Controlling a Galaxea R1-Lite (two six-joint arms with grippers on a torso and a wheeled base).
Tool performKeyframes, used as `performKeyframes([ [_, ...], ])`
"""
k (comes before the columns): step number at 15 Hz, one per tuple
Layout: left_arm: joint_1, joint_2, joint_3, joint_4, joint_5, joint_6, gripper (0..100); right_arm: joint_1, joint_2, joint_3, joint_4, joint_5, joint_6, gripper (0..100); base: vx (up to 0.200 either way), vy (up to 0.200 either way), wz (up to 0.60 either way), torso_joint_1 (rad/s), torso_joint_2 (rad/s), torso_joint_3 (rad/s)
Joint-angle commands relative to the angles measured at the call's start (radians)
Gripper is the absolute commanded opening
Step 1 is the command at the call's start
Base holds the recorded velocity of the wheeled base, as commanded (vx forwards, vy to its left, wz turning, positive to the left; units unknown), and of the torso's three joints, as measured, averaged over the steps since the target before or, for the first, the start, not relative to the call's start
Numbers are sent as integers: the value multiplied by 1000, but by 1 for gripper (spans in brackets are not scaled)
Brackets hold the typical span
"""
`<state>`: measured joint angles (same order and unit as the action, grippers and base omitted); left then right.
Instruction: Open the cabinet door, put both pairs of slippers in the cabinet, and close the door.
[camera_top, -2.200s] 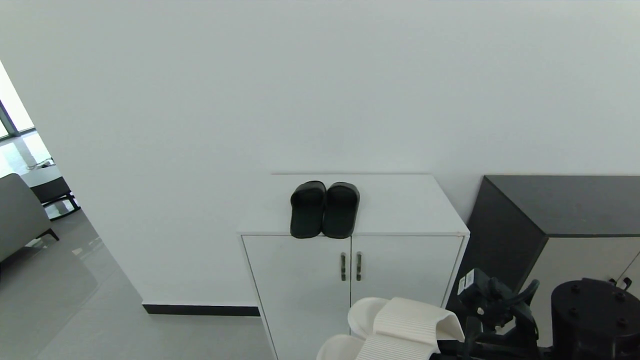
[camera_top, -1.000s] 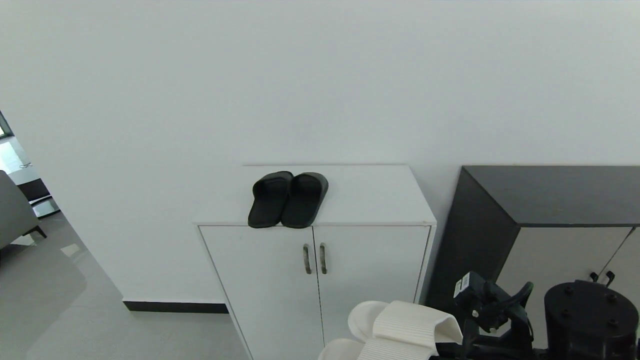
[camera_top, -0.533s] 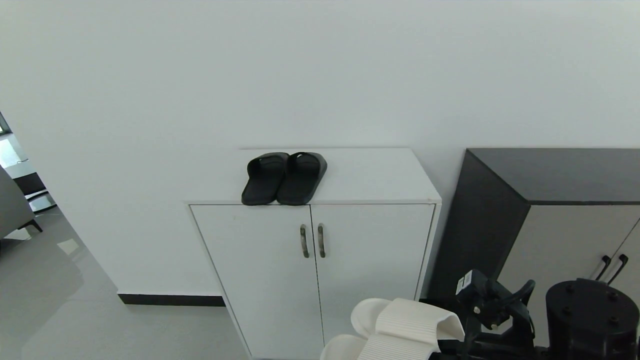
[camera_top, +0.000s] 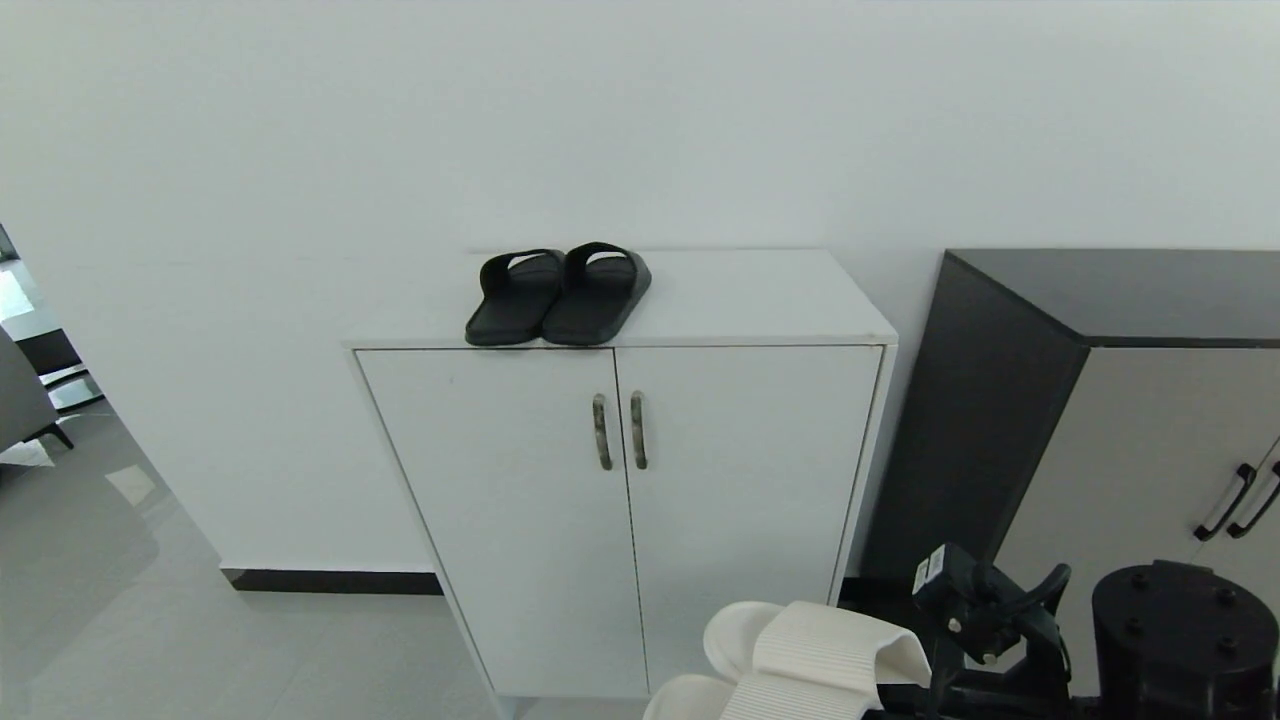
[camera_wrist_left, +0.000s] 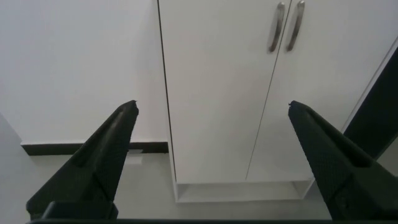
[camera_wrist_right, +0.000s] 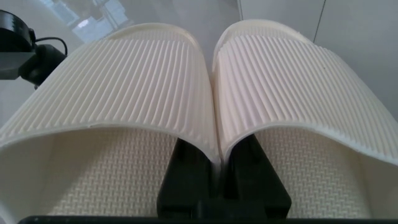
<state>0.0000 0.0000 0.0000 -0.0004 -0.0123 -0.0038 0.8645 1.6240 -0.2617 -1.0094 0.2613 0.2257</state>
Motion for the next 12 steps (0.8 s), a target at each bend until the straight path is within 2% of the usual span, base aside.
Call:
performKeyframes([
  [1, 0, 2, 0, 0, 0, -1, 100, 1, -1, -1, -9, 0, 0, 0, 0, 0, 0, -207, 491, 290],
  [12, 0, 0, 0, 0, 0, -2, 100, 2, 17, 2, -31, 3, -31, 0, 0, 0, 0, -177, 471, 292],
])
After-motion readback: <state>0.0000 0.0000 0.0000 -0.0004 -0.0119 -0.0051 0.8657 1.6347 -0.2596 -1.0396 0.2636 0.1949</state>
